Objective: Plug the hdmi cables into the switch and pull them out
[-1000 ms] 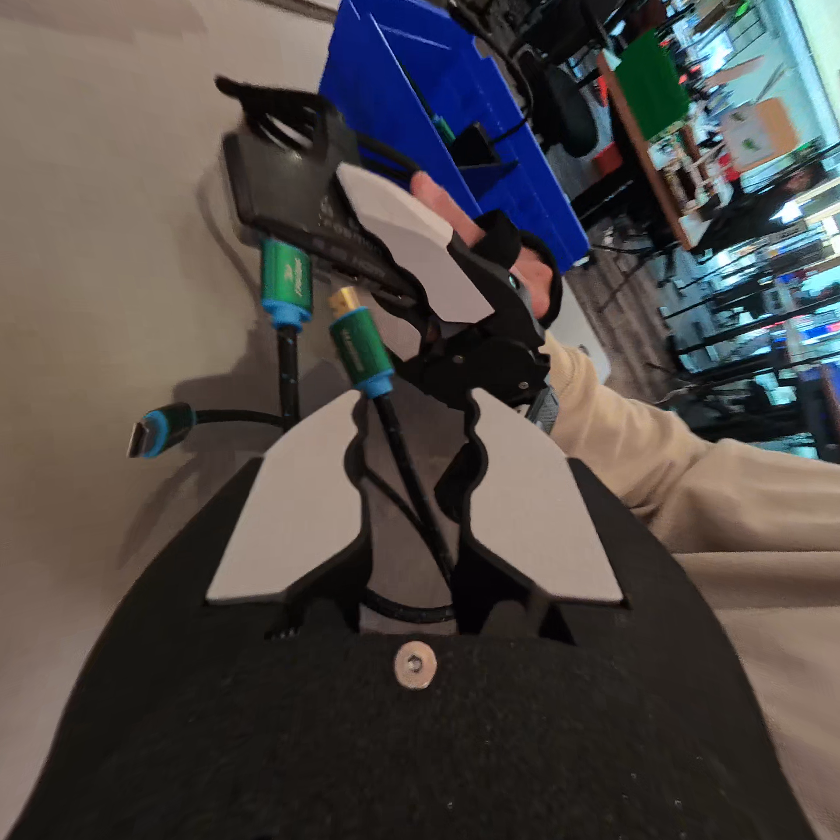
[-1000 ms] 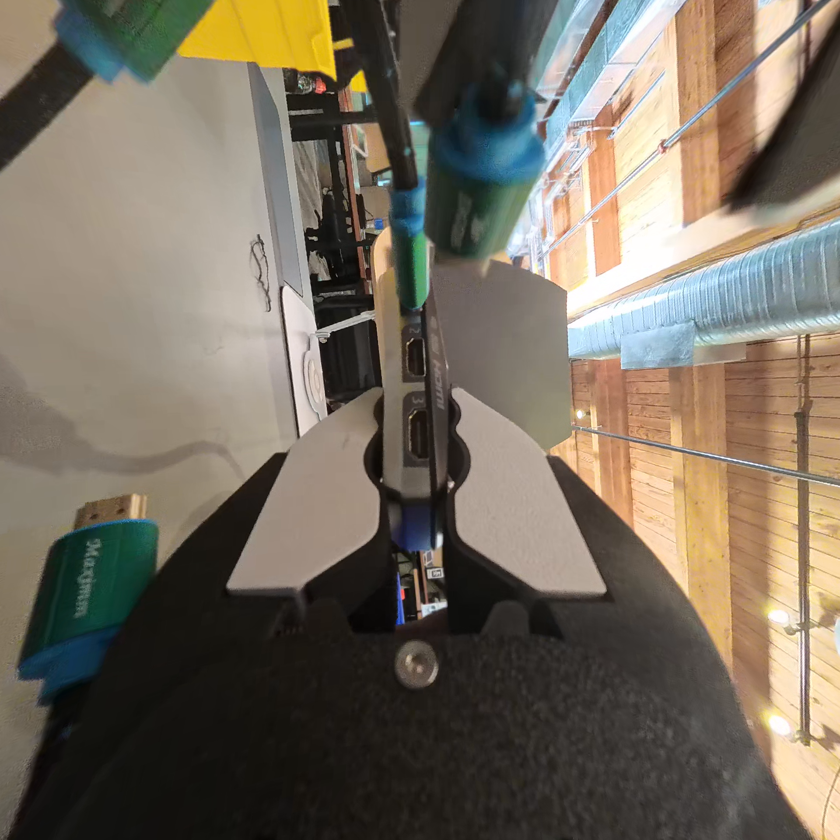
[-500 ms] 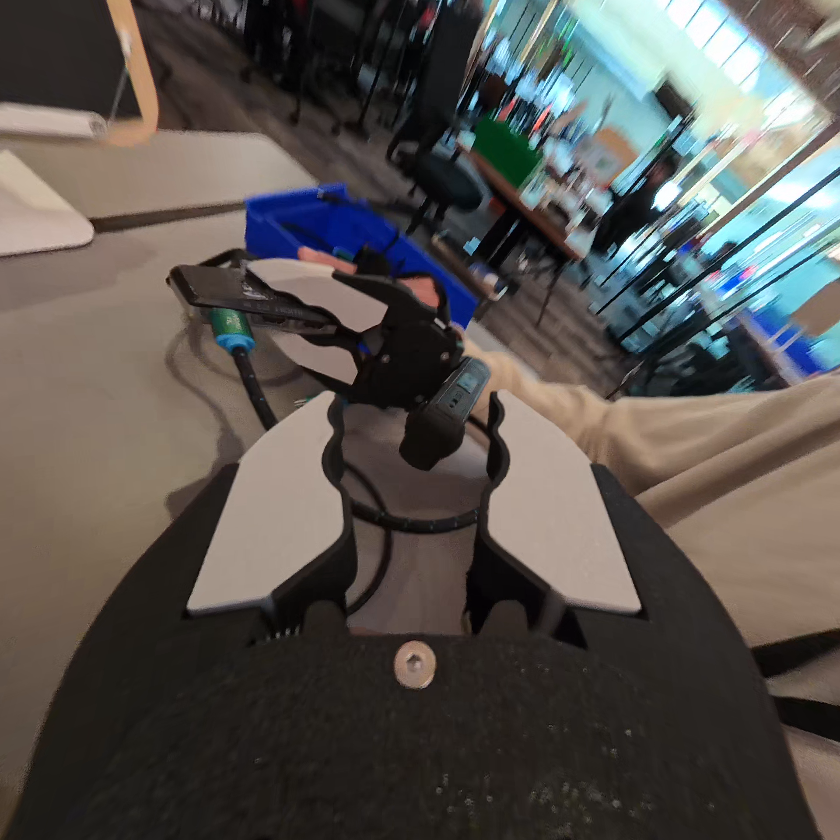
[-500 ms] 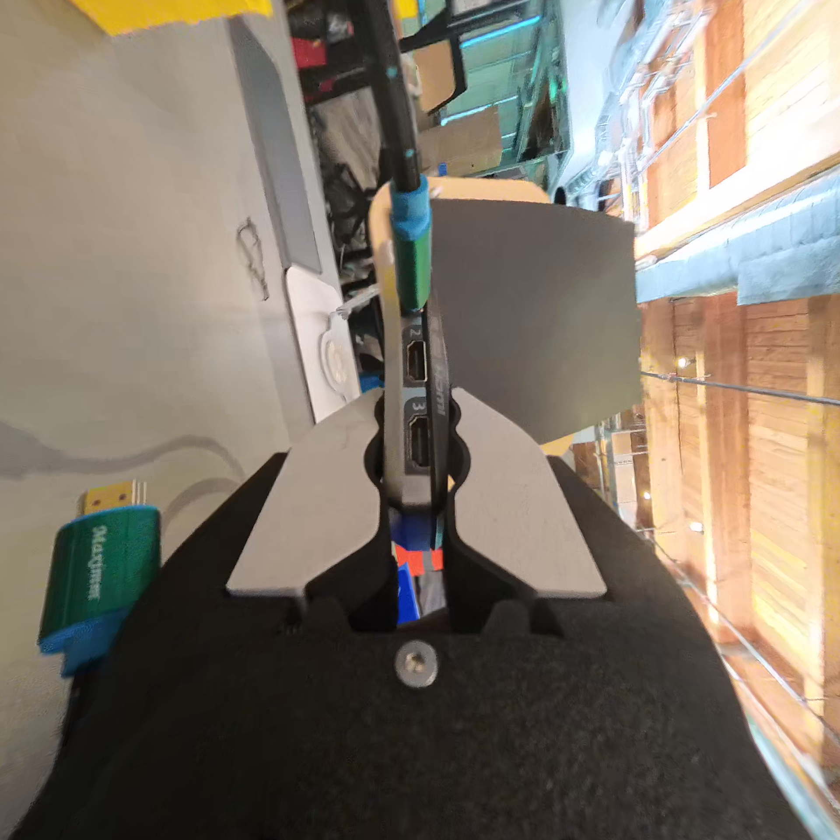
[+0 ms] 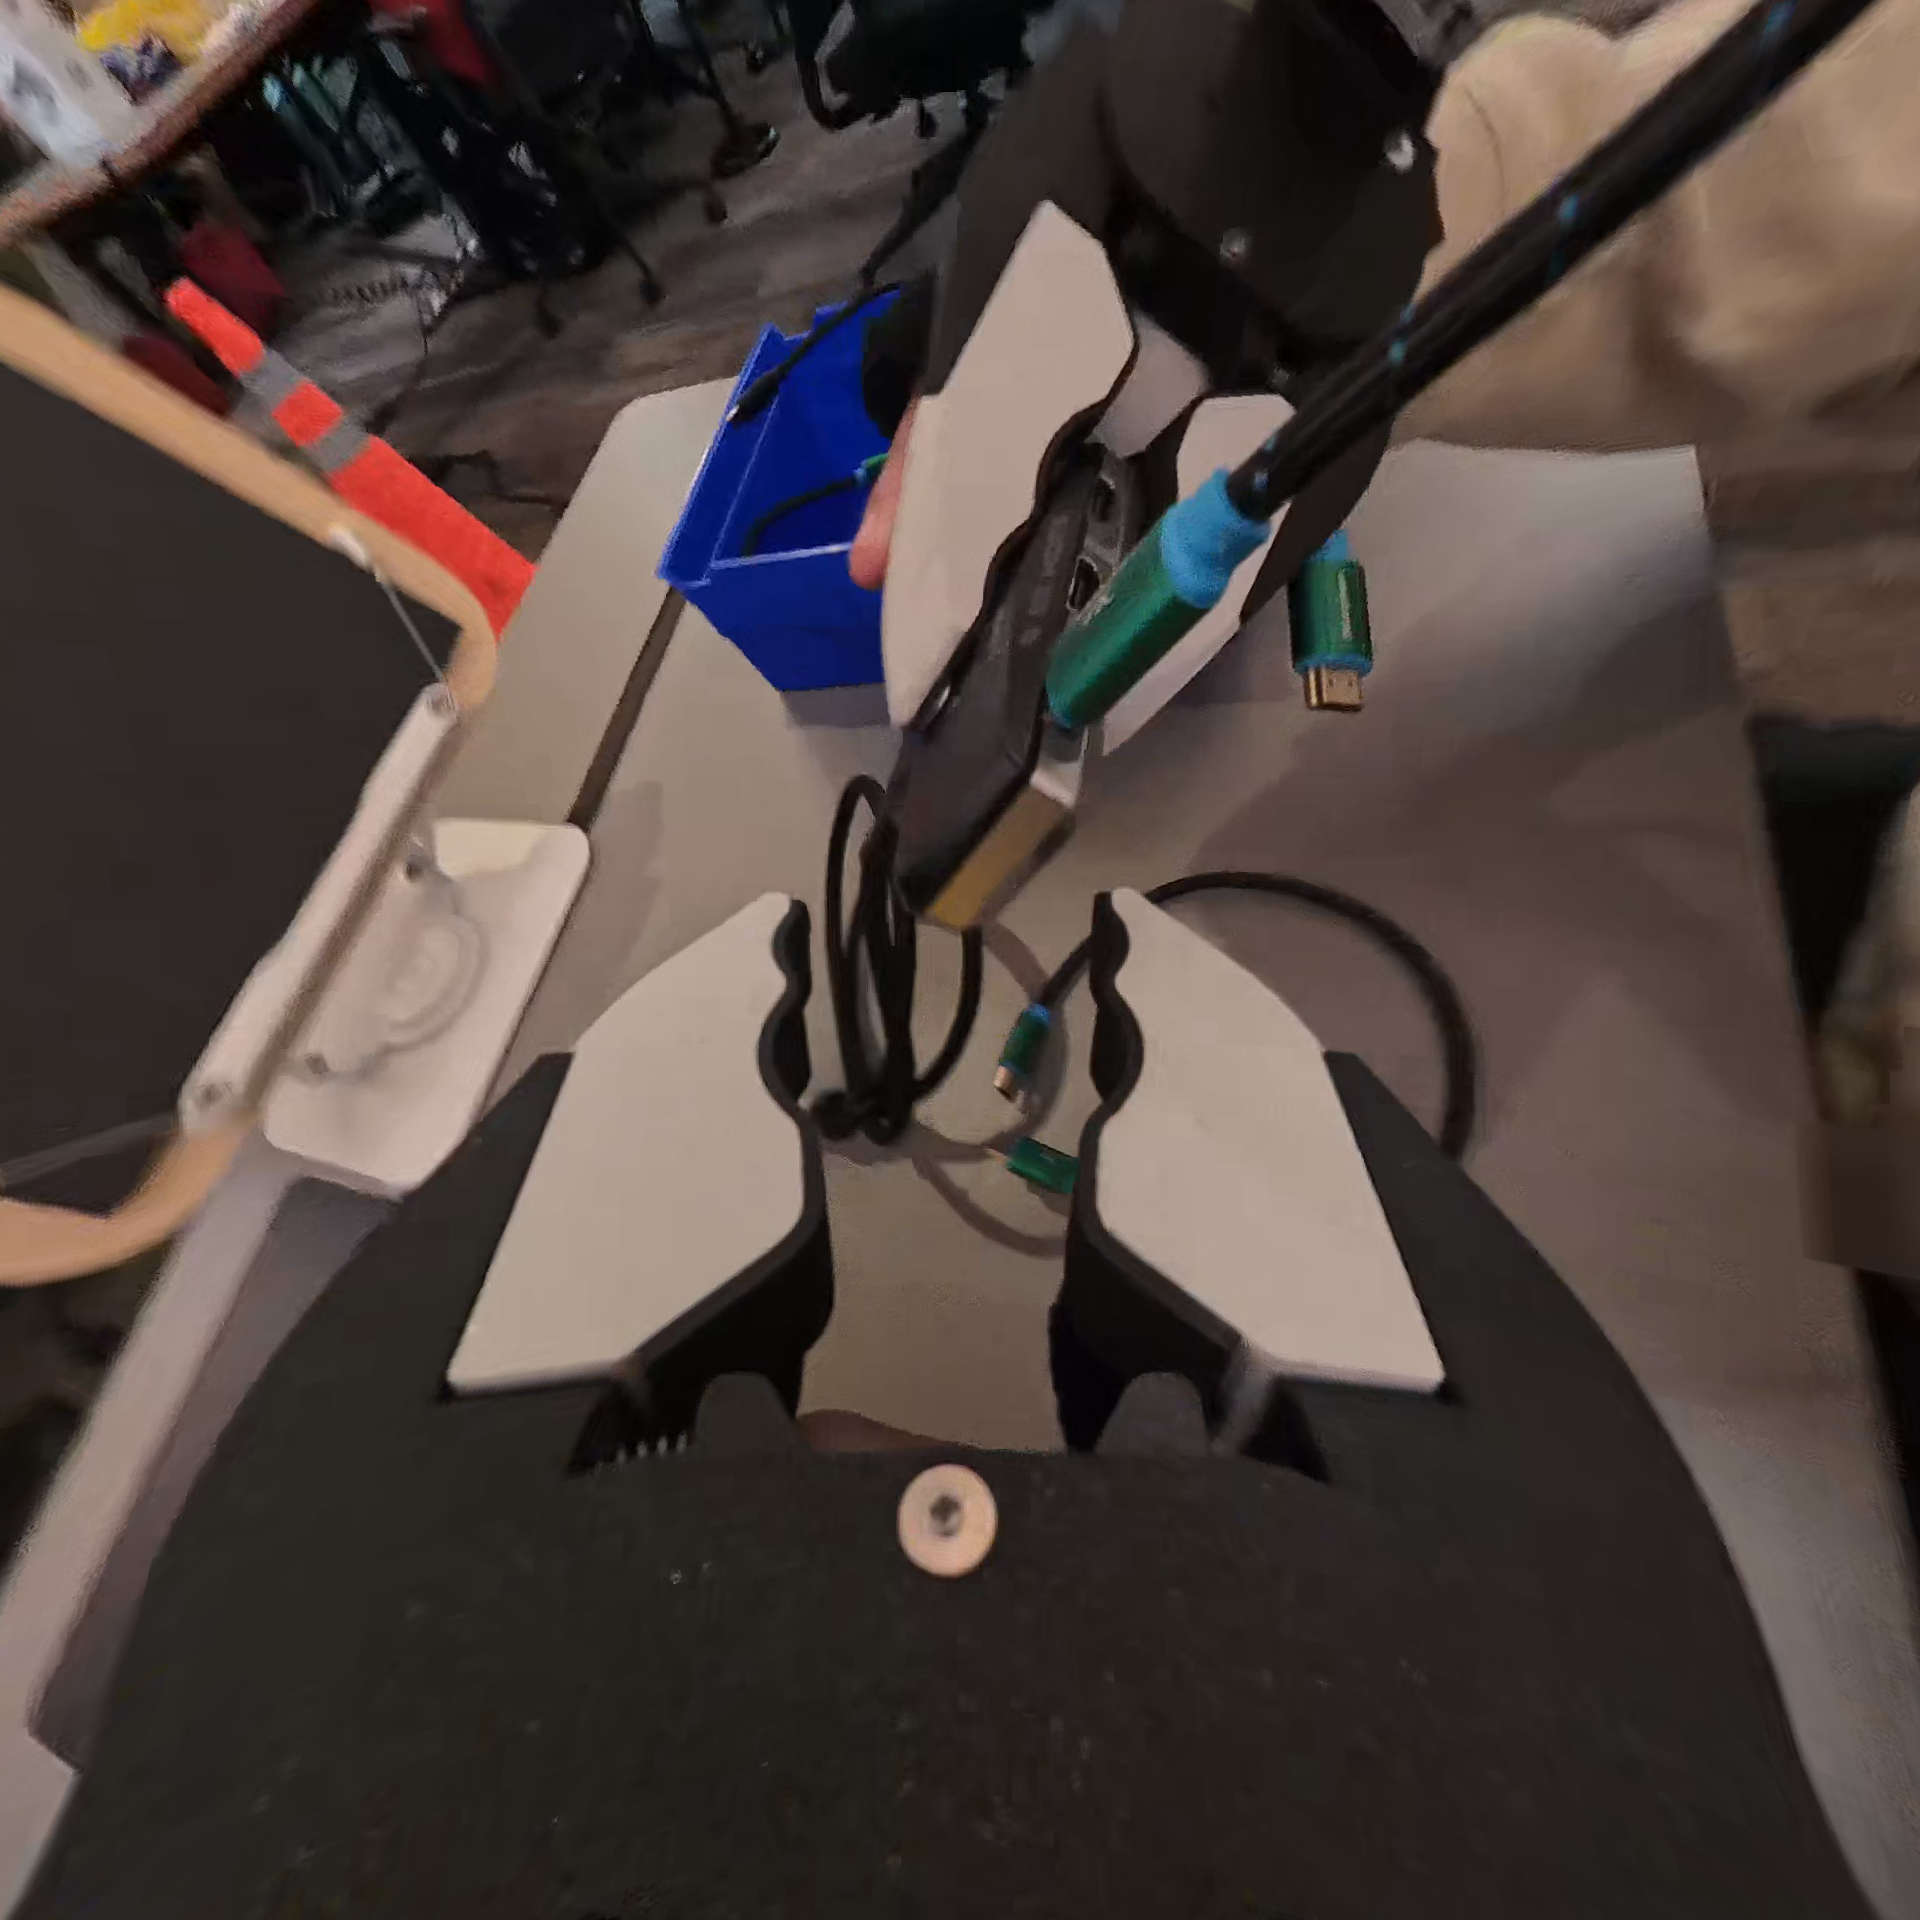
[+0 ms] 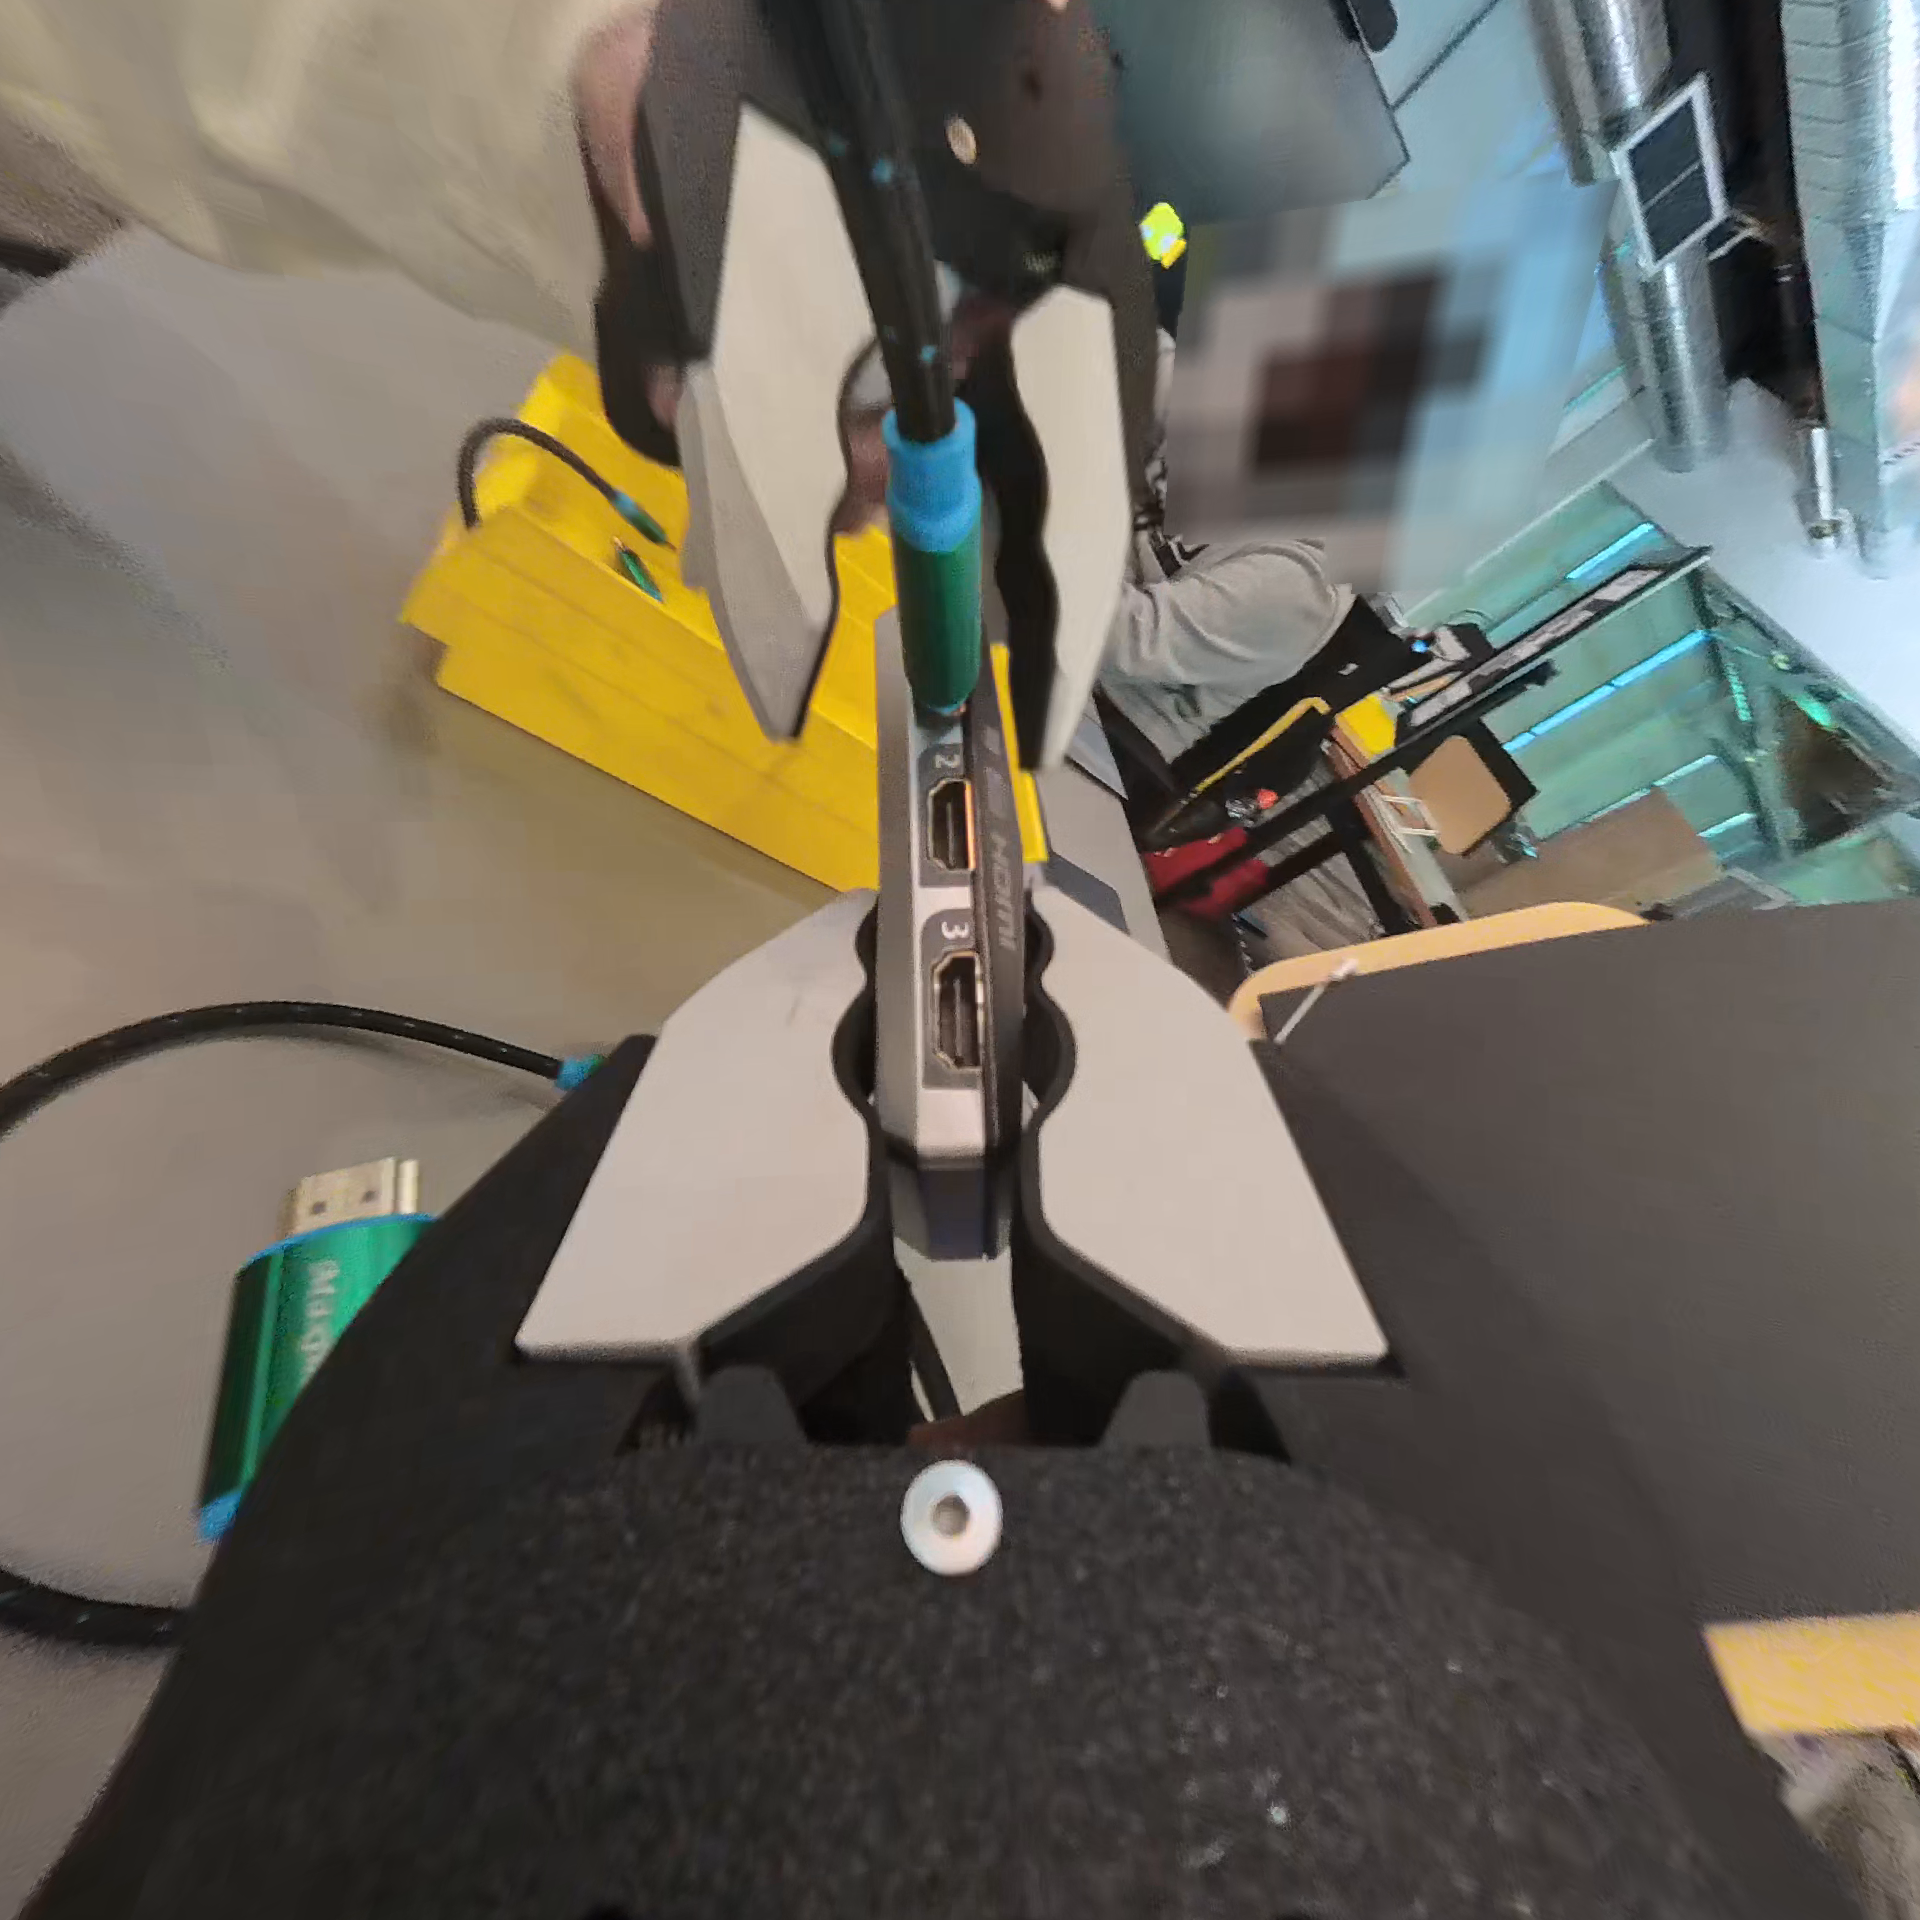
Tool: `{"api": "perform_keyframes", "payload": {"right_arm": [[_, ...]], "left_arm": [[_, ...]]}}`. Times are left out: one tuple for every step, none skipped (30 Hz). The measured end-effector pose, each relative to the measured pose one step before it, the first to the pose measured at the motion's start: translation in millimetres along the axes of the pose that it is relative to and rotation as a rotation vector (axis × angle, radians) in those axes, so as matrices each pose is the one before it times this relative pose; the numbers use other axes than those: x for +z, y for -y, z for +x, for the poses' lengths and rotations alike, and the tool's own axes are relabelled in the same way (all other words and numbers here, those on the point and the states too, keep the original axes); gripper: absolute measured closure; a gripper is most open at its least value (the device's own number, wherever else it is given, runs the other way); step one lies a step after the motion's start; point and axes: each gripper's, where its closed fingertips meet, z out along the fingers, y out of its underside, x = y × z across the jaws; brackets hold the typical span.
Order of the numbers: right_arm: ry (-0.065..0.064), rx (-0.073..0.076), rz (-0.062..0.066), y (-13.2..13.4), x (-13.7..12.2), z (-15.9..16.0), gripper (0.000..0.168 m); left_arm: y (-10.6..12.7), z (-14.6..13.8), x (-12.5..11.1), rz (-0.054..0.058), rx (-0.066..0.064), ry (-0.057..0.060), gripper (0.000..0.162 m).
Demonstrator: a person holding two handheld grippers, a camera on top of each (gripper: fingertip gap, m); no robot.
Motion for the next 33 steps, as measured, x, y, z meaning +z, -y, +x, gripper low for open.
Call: {"api": "perform_keyframes", "payload": {"right_arm": [[0.0253, 0.0178, 0.0134, 2.70, -0.76, -2.61, 0.147], [0.0269, 0.0134, 0.0056, 1.33, -0.51, -3.38, 0.147], [0.0081, 0.0146, 0.0086, 1.48, -0.94, -1.14, 0.146], [0.0012, 0.0293, 0.0243, 2.97, -1.53, 0.11, 0.147], [0.0126, 0.0350, 0.0229, 2.13, -1.55, -1.19, 0.147], [0.0170, 0.0230, -0.0060, -3.16, -1.31, -1.72, 0.146], [0.0129, 0.0113, -0.0032, -3.82, -1.37, -1.57, 0.146], [0.0118, 0.0296, -0.0060, -3.52, -0.80, -1.70, 0.147], [0.0211, 0.0274, -0.0153, -4.24, -1.73, -2.86, 0.146], [0.0122, 0.0058, -0.0267, -5.82, -3.14, -1.64, 0.146], [-0.0007, -0.0059, -0.0319, -6.78, -4.04, 0.19, 0.146], [-0.0010, -0.0090, -0.0339, -7.16, -3.59, 0.29, 0.148], [0.0003, -0.0071, -0.0159, -3.74, -1.95, -0.36, 0.148], [0.0024, -0.0081, -0.0050, -0.86, -0.12, -1.40, 0.148], [-0.0028, -0.0219, -0.0234, -2.45, 1.25, -0.76, 0.148], [-0.0142, -0.0193, -0.0281, -3.28, 2.12, 0.99, 0.148], [-0.0214, -0.0140, -0.0193, -1.54, 1.51, 2.20, 0.148], [-0.0243, -0.0140, 0.0249, 4.11, 0.49, 1.78, 0.148], [-0.0162, -0.0091, 0.0334, 5.20, 0.55, 0.71, 0.149], [-0.0044, -0.0024, 0.0214, 4.64, 1.21, -0.49, 0.149], [0.0020, -0.0110, 0.0054, 2.82, 2.09, -1.40, 0.149], [0.0103, -0.0161, -0.0133, -0.19, 2.66, -2.07, 0.149], [0.0000, -0.0197, -0.0283, -3.19, 1.72, -0.10, 0.148], [-0.0066, -0.0091, -0.0010, -0.88, -0.07, 1.87, 0.149], [0.0002, 0.0112, 0.0072, 0.86, -0.29, 1.51, 0.149], [0.0033, -0.0063, 0.0001, 1.04, 0.17, -0.09, 0.149], [0.0046, -0.0087, -0.0165, -0.46, 0.30, -0.57, 0.149], [0.0014, -0.0020, -0.0199, -2.23, -0.33, 0.80, 0.149], [0.0101, -0.0024, -0.0168, -2.62, -0.29, -0.77, 0.149], [0.0062, -0.0104, -0.0100, -2.30, 0.35, -1.49, 0.149], [-0.0109, -0.0147, -0.0065, -2.02, 0.12, 1.11, 0.148], [-0.0089, -0.0173, -0.0111, -1.89, -0.95, 2.32, 0.148], [0.0127, -0.0119, -0.0317, -4.52, -1.95, 1.33, 0.148]], "left_arm": [[5.37, 2.32, 4.29, 0.0123, 0.0523, -0.0097, 0.115], [6.41, 3.20, 3.80, 0.0221, 0.0441, -0.0098, 0.119], [5.27, 3.48, 4.23, 0.0212, 0.0371, -0.0075, 0.123], [2.13, 2.29, 4.76, 0.0085, 0.0320, 0.0053, 0.132], [-0.01, 1.74, 4.17, -0.0004, 0.0331, 0.0106, 0.134], [-0.63, 1.09, 2.70, -0.0047, 0.0290, 0.0088, 0.137], [-1.64, 0.57, 1.89, -0.0123, 0.0126, 0.0056, 0.139], [-1.33, 1.39, 0.75, -0.0072, 0.0046, -0.0009, 0.141], [-1.57, 1.33, -0.19, -0.0015, 0.0077, -0.0006, 0.141], [-2.49, 0.46, -1.10, -0.0057, 0.0059, 0.0029, 0.141], [-3.16, 0.25, -1.39, -0.0102, 0.0007, 0.0021, 0.141], [-2.16, 0.38, -1.33, -0.0082, -0.0004, 0.0012, 0.141], [-0.42, 0.54, -0.29, -0.0007, 0.0018, 0.0017, 0.141], [0.54, 0.55, 0.55, 0.0013, 0.0011, -0.0013, 0.141], [0.05, -0.26, 1.12, -0.0041, -0.0021, -0.0006, 0.141], [-0.45, -1.27, 1.34, -0.0061, -0.0038, 0.0017, 0.141], [1.39, -1.50, 0.80, 0.0094, -0.0038, 0.0028, 0.141], [4.11, -0.36, 0.20, 0.0286, -0.0038, -0.0039, 0.140], [4.03, 1.52, 1.00, 0.0224, -0.0028, -0.0154, 0.139], [1.38, 1.91, 2.78, 0.0007, 0.0076, -0.0125, 0.139], [-1.07, 1.57, 3.91, -0.0167, 0.0256, -0.0031, 0.139], [-1.93, 1.36, 3.68, -0.0197, 0.0341, 0.0024, 0.139], [-1.11, -0.37, 2.17, -0.0073, 0.0301, 0.0130, 0.139], [0.61, -1.91, 0.66, 0.0119, 0.0163, 0.0180, 0.139], [3.07, -1.13, -0.45, 0.0286, 0.0005, 0.0067, 0.139], [3.99, 0.42, -0.17, 0.0321, -0.0025, -0.0045, 0.139], [1.73, 0.25, 1.22, 0.0146, 0.0055, 0.0027, 0.139], [-0.75, -0.13, 2.30, -0.0030, 0.0107, 0.0118, 0.139], [-1.17, 0.92, 2.47, -0.0047, 0.0089, 0.0054, 0.139], [-1.39, 0.33, 1.86, -0.0053, 0.0104, 0.0056, 0.138], [-0.87, -1.28, 1.41, -0.0042, 0.0088, 0.0122, 0.139], [-0.91, -1.74, 0.92, -0.0064, 0.0030, 0.0106, 0.138], [-3.07, -2.92, -0.24, -0.0176, 0.0072, 0.0124, 0.139]]}}
